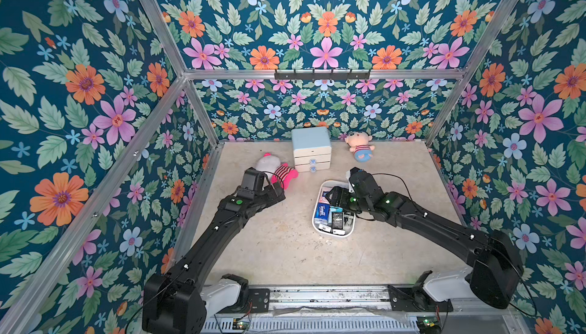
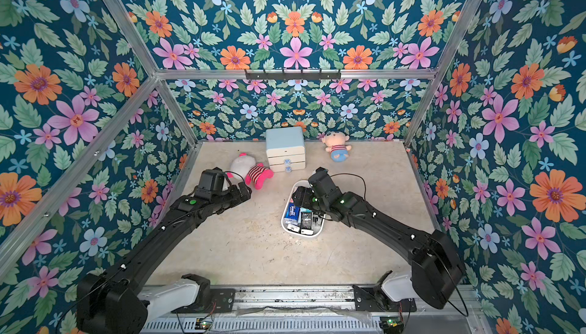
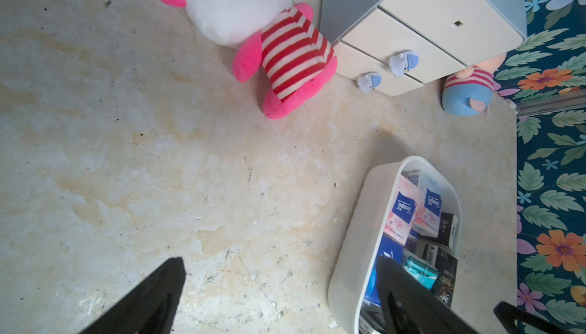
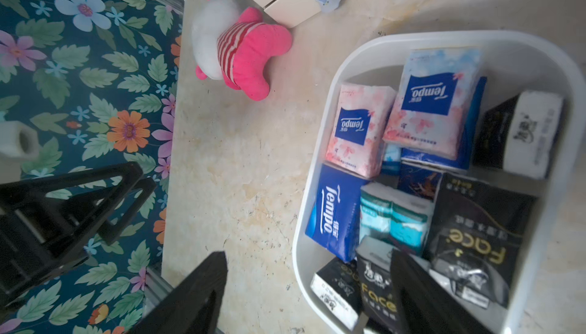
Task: Put the pocket tissues into the storage box
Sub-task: Place the pocket tissues in the storage box.
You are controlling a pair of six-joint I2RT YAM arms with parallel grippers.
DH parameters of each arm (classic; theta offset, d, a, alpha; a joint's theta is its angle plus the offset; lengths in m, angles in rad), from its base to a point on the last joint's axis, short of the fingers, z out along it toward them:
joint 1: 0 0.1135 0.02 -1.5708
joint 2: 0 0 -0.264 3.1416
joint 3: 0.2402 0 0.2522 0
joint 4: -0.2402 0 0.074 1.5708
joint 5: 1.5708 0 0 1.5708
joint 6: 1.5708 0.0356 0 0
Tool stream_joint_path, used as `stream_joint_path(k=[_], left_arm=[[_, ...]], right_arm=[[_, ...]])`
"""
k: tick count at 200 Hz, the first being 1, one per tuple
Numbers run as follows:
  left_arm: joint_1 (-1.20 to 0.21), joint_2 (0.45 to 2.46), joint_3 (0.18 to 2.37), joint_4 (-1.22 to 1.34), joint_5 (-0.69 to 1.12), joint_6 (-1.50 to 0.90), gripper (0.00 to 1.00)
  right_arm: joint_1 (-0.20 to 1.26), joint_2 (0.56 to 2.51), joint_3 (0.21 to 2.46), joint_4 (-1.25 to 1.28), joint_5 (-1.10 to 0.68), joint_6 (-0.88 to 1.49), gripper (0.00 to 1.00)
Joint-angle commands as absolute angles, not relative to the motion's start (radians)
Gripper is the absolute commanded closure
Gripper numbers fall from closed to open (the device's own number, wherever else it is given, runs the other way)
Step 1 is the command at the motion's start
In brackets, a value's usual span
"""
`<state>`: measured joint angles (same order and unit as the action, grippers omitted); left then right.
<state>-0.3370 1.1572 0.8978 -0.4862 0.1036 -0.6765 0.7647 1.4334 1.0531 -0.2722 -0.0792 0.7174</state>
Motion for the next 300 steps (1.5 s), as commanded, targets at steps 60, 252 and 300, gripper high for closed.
stream_joint_path(k=[60,252,300], left_arm=[[-0.293,1.150,0.820,-0.465,0.149,-0.652,0.01],[-0.259,1.136,0.772,-0.426,0.213,-0.670,0.01],[-0.254,1.141,0.788,-0.449,0.210,-0.657,0.01]], right_arm=[[0.764,1.551,1.089,-0.353,-0.216,0.636,0.14],[0.888,1.447,0.972,-0.405,-0.147,0.798,0.14],[0.890,1.545,1.018,-0.382,-0.101,0.747,0.14]])
